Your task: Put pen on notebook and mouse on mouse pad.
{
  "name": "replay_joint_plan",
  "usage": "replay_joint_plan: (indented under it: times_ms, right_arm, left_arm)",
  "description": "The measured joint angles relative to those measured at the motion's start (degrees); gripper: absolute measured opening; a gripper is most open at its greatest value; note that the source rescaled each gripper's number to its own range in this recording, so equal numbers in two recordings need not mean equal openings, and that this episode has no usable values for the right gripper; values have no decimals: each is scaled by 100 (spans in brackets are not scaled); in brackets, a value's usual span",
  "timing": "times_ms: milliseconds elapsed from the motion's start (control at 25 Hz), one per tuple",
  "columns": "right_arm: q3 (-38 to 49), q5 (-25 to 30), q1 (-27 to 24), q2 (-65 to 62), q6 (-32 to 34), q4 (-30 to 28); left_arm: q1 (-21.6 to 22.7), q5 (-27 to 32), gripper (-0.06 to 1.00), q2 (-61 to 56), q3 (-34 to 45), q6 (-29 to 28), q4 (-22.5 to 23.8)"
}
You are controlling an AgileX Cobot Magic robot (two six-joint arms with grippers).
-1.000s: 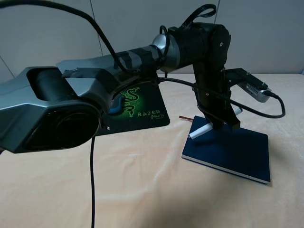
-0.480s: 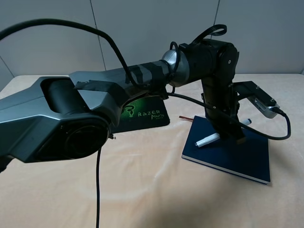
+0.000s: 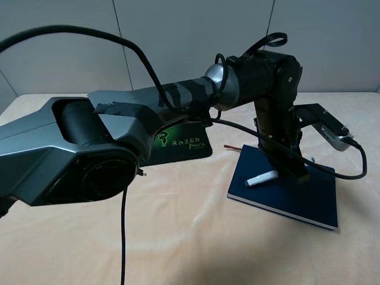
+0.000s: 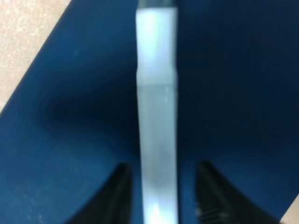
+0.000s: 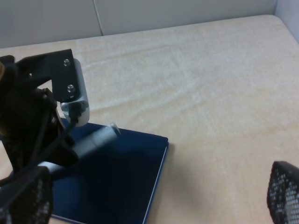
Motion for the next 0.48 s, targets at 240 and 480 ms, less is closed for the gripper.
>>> replay_joint_plan:
  times_ms: [240, 480]
  right_arm:
    - [0, 0, 0, 0, 0, 0]
    - [0, 0, 0, 0, 0, 0]
  left_arm:
    - [0, 0, 85, 0, 0, 0, 0]
    - [0, -13, 99, 0, 0, 0, 0]
